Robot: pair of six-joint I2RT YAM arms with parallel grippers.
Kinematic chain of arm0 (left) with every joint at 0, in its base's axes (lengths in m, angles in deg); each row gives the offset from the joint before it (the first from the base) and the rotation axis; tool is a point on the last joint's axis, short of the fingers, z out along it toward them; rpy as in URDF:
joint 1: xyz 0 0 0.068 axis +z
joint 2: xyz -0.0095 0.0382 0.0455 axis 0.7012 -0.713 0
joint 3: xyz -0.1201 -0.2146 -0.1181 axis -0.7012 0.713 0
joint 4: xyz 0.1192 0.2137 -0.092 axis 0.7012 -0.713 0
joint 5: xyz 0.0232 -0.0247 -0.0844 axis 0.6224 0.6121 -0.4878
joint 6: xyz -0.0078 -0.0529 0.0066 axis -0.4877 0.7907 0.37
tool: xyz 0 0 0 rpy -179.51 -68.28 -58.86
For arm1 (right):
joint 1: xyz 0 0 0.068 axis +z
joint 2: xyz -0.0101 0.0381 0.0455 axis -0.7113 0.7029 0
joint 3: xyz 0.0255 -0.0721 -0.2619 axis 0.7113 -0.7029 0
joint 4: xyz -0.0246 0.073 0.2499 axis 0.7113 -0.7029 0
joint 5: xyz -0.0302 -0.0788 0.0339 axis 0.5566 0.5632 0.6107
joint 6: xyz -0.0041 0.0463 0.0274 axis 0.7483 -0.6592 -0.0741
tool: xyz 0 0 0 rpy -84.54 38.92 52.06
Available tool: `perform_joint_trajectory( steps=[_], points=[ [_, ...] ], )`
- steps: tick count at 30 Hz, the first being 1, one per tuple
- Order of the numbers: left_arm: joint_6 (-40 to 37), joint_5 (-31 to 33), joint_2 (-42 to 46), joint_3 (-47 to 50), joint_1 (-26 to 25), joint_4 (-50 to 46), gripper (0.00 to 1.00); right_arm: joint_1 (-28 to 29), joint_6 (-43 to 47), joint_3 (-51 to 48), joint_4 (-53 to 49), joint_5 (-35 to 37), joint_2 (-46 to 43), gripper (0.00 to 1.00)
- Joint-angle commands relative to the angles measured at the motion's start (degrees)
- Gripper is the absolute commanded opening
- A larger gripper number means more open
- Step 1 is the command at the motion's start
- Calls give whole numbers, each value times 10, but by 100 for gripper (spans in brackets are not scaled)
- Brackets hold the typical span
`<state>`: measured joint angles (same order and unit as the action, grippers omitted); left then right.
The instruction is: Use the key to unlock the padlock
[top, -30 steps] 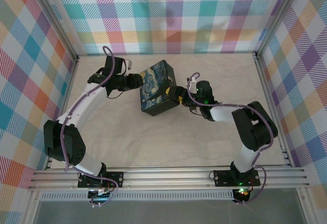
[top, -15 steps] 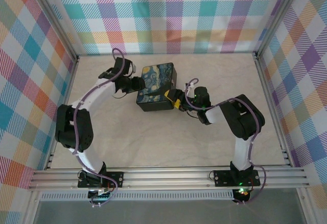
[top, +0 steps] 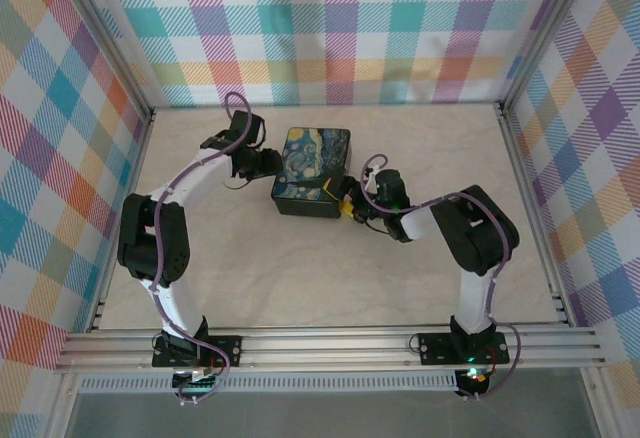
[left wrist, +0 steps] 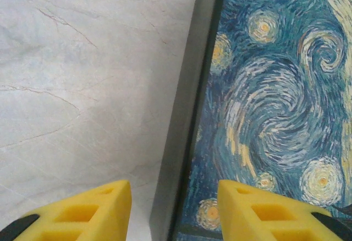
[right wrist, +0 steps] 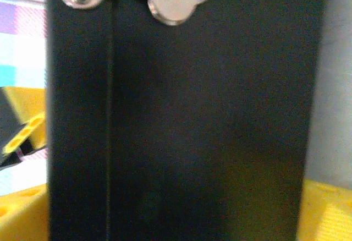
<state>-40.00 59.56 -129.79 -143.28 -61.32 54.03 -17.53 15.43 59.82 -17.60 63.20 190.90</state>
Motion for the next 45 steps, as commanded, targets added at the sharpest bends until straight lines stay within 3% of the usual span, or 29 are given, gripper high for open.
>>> perform_joint_trajectory(
  steps=[1,5,11,16,20,23,27,30,31,36,39,41,43,44,45],
  points=[
    [-20,17,27,-18,-8,-19,45,-1,64,35,-219,72,-49,100],
    [-25,22,33,-24,-12,-26,44,1,104,79,-368,115,-70,100],
    [-32,21,44,-25,-16,-29,45,3,152,99,-408,121,-102,100],
    [-50,47,71,10,-16,1,45,3,290,114,-448,98,-197,100],
    [-49,74,110,69,-3,38,52,-14,413,88,-517,194,-282,100],
    [-44,129,178,179,9,116,100,-52,488,-12,-439,268,-376,100],
    [-125,229,282,345,23,258,100,-161,577,-139,-332,288,-470,100],
    [-148,297,319,453,25,377,100,-242,566,-186,-291,277,-469,100],
    [-143,305,318,478,27,412,100,-264,556,-213,-234,250,-459,100],
    [-173,273,257,554,29,599,100,-285,558,-278,18,234,-343,100],
    [-211,252,223,544,32,618,100,-288,589,-253,54,207,-274,100],
    [-252,244,212,558,31,667,100,-286,596,-258,173,191,-181,100],
    [-246,238,186,600,48,781,100,-286,599,-246,95,188,-210,100],
    [-233,237,167,612,60,818,100,-287,595,-249,136,194,-194,100],
    [-209,211,164,613,83,807,100,-286,590,-238,93,206,-205,100]
  ],
)
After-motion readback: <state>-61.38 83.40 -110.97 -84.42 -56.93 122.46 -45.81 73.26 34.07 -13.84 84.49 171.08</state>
